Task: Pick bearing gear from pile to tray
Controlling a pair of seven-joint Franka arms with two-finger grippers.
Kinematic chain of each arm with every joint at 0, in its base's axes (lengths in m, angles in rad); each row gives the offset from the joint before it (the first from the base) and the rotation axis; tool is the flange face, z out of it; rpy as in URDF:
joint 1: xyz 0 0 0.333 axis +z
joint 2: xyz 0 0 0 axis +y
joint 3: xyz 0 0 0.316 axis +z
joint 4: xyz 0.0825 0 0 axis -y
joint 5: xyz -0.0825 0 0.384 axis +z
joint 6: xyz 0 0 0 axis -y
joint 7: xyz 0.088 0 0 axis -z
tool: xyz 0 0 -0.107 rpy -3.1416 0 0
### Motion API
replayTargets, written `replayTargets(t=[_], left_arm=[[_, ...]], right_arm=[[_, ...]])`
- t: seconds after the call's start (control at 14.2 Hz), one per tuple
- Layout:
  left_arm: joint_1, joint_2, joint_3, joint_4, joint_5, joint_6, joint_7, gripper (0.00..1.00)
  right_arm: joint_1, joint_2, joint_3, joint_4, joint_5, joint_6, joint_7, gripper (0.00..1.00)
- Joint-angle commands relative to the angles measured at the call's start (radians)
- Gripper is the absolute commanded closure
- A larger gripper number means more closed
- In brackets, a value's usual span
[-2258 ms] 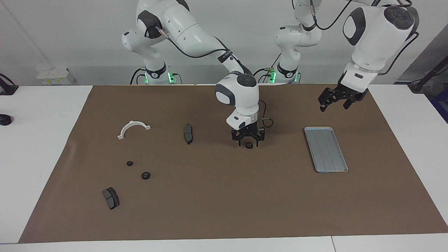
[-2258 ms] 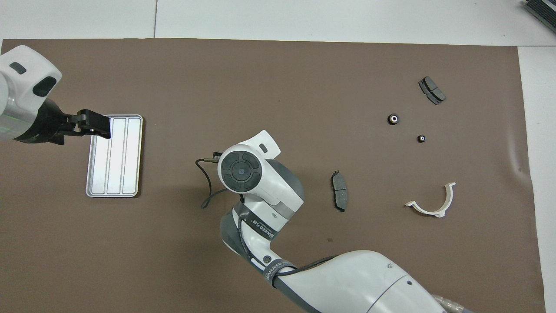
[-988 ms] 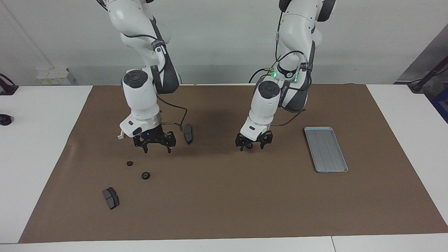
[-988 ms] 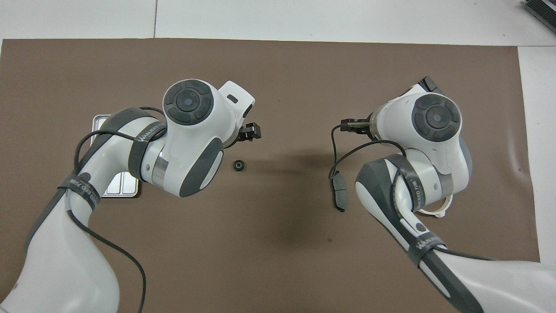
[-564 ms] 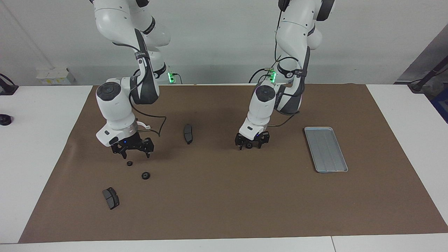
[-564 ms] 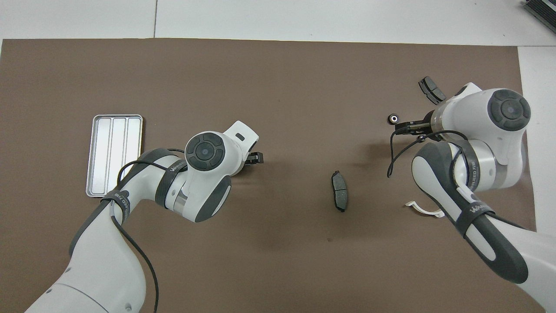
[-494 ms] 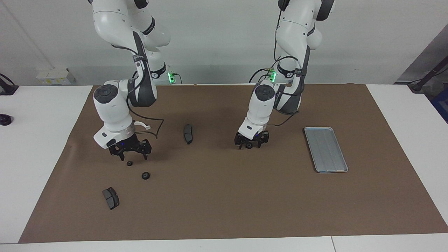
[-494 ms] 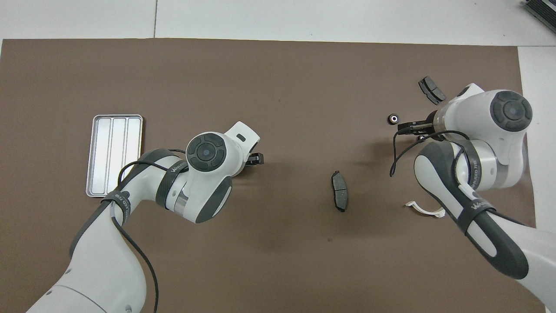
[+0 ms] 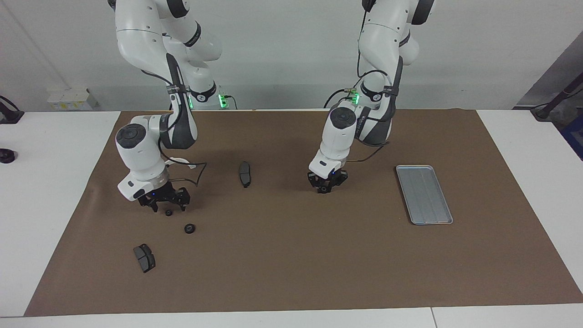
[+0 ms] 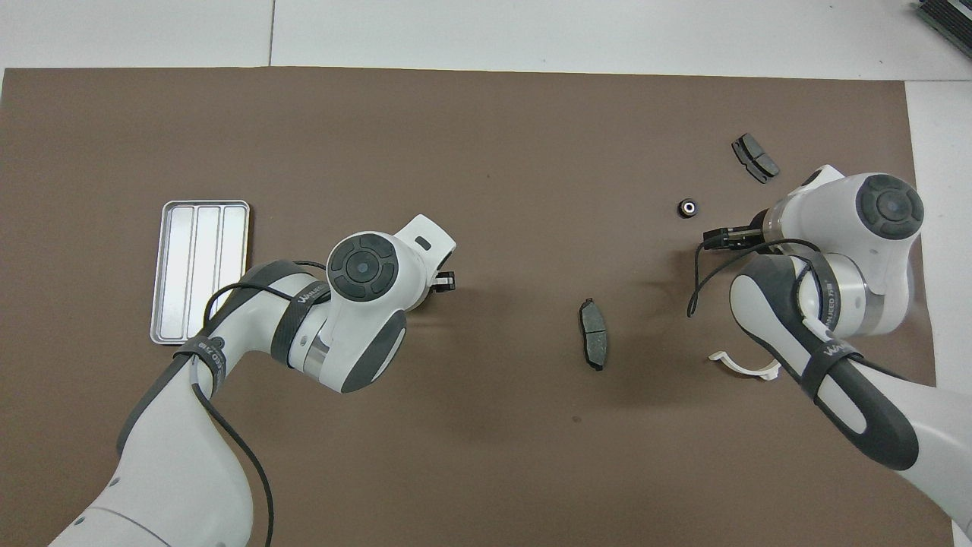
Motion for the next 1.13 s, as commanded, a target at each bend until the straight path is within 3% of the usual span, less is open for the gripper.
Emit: replayTargets(t=[0.0, 0.14, 0.42, 0.78, 0.85, 0.99, 1.06], left_arm=[[-0.008, -0.025, 0.011, -0.025, 0.012, -0.027, 0.012, 1.00], [0.001, -0.024, 0.013, -0.002, 0.011, -0.053, 0.024, 1.00], [0.125, -0.004, 0.016, 0.188, 0.009, -0.223, 0.073, 1.00], [0.361, -0.050, 0.017, 0.188, -0.003, -0.278, 0.328, 1.00], [0.427, -0.053, 0.016, 0.172, -0.003, -0.284, 0.421, 1.00], [0.513, -0.077, 0.016, 0.112, -0.003, -0.280, 0.567, 1.00], [0.547, -0.091, 0.016, 0.081, -0.003, -0.277, 0.615, 1.00]], right_arm=[[-0.030, -0.001, 0.017, -0.018, 0.019, 0.028, -0.030, 0.29], [-0.032, 0.003, 0.017, -0.015, 0.019, 0.031, -0.024, 0.40], [-0.044, 0.014, 0.017, -0.012, 0.047, 0.064, -0.020, 0.45], [-0.044, 0.015, 0.017, -0.014, 0.048, 0.065, 0.005, 0.49], [-0.044, 0.015, 0.017, -0.014, 0.048, 0.064, 0.005, 0.59], [-0.043, 0.009, 0.017, -0.012, 0.048, 0.059, 0.006, 0.98], [-0.043, 0.002, 0.017, -0.012, 0.048, 0.059, 0.006, 1.00]])
